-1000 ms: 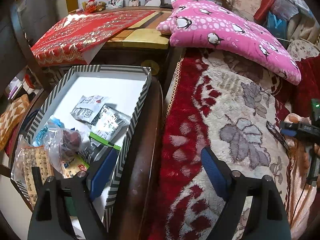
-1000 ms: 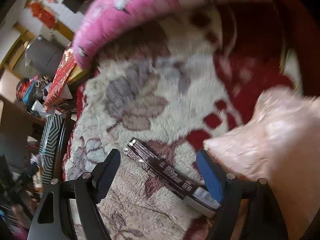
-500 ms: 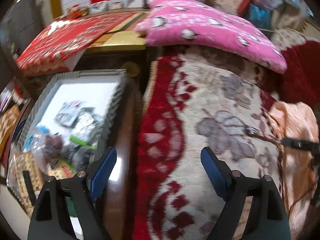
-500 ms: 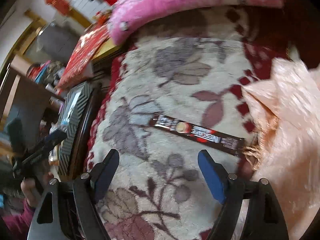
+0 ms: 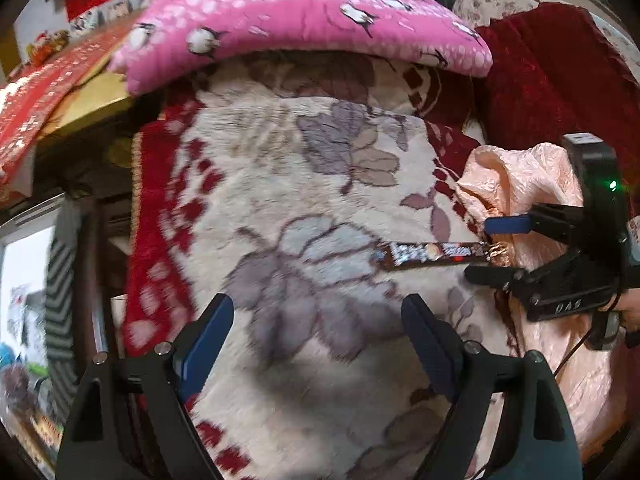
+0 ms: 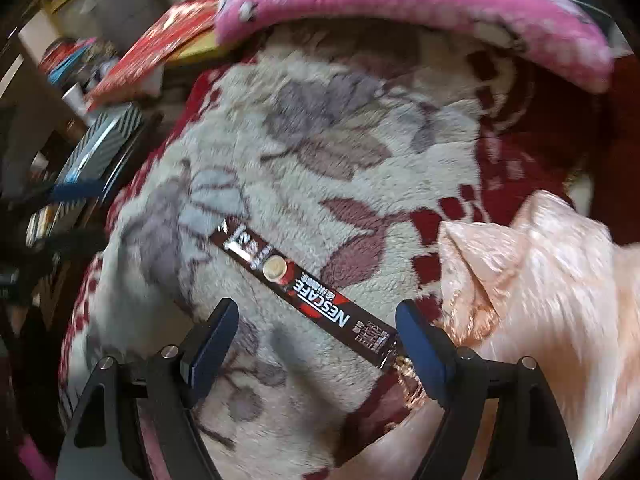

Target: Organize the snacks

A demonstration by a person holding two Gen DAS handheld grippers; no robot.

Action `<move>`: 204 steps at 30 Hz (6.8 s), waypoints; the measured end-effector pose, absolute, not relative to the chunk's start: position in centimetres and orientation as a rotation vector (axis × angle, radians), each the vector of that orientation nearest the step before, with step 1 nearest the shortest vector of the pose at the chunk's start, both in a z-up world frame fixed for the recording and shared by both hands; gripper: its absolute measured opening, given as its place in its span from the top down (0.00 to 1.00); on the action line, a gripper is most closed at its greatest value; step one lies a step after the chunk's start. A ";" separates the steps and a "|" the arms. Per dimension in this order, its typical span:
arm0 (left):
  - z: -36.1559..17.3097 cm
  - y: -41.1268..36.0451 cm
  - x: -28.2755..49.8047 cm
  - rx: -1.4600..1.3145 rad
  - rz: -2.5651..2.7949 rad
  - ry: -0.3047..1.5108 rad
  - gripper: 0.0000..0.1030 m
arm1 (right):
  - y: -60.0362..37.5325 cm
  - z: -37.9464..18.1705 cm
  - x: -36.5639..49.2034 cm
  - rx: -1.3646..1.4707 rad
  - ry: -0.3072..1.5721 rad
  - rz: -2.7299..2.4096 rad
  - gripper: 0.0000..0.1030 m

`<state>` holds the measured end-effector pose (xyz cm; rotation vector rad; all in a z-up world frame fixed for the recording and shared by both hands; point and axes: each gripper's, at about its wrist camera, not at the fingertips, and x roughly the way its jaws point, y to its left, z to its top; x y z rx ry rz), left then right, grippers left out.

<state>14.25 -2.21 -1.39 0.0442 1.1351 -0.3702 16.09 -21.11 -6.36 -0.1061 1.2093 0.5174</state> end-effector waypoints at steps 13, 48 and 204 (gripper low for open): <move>-4.4 -8.4 17.9 0.335 -0.688 1.220 0.17 | -20.3 -9.5 18.4 -0.282 1.280 0.685 0.61; -5.9 -15.4 19.1 0.688 -1.140 1.182 0.17 | -18.9 -8.5 13.3 -0.333 1.242 0.747 0.54; 6.4 22.5 -4.8 -0.240 0.416 0.837 0.06 | 7.8 0.8 0.4 -0.061 0.896 0.566 0.08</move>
